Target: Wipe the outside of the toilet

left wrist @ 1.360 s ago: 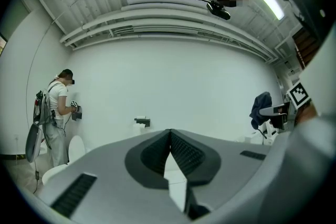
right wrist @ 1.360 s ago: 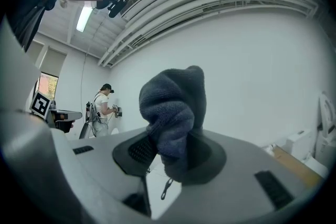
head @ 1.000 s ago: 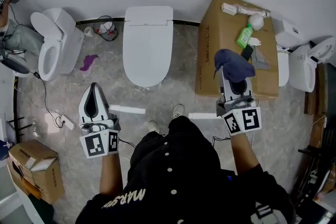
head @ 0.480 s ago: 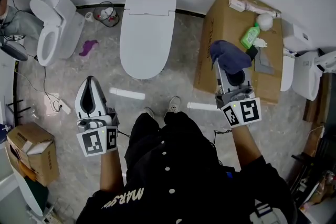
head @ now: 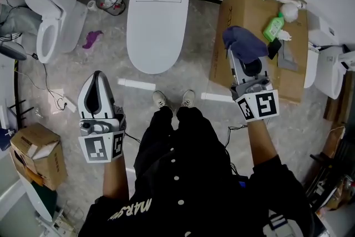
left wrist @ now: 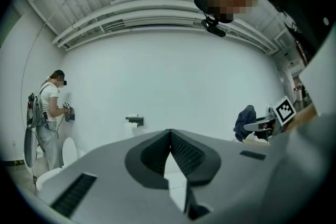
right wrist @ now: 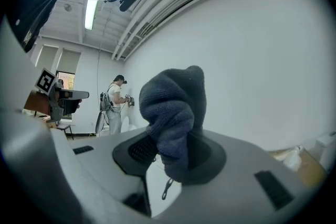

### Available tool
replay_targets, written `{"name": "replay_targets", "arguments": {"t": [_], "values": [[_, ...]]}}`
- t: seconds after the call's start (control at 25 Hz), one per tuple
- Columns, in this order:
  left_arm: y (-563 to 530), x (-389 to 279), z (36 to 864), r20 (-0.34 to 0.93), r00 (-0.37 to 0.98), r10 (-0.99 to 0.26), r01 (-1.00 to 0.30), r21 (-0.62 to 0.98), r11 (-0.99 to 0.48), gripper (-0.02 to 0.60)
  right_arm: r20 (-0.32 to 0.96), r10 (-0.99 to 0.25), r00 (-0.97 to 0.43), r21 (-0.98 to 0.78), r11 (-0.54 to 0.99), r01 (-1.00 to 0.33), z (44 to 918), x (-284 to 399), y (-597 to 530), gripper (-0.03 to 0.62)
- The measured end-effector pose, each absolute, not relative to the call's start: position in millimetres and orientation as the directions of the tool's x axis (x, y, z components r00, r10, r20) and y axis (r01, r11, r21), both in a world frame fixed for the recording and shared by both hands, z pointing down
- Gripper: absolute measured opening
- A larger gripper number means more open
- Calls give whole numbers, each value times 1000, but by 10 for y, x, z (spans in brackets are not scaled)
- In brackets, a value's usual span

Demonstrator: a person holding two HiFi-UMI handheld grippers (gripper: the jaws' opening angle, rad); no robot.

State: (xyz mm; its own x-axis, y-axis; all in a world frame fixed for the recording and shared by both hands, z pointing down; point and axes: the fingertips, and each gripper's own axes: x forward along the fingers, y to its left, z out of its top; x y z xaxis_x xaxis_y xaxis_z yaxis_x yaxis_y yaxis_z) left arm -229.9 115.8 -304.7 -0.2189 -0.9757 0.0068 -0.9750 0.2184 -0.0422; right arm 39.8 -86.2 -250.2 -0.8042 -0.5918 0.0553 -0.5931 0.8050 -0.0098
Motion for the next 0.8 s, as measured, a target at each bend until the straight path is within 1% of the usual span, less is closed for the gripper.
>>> {"name": "replay_targets", "arguments": {"t": [0.32, 0.8], "values": [[1057, -2322, -2662, 50, -160, -986, -987, -34, 158, 12, 73, -602, -795, 0, 797, -604, -2099, 231, -910, 120], [647, -1988, -1841, 55, -42, -998, -999, 28, 44, 11, 77, -641, -764, -1, 766, -643, -1273, 130, -991, 120]]}}
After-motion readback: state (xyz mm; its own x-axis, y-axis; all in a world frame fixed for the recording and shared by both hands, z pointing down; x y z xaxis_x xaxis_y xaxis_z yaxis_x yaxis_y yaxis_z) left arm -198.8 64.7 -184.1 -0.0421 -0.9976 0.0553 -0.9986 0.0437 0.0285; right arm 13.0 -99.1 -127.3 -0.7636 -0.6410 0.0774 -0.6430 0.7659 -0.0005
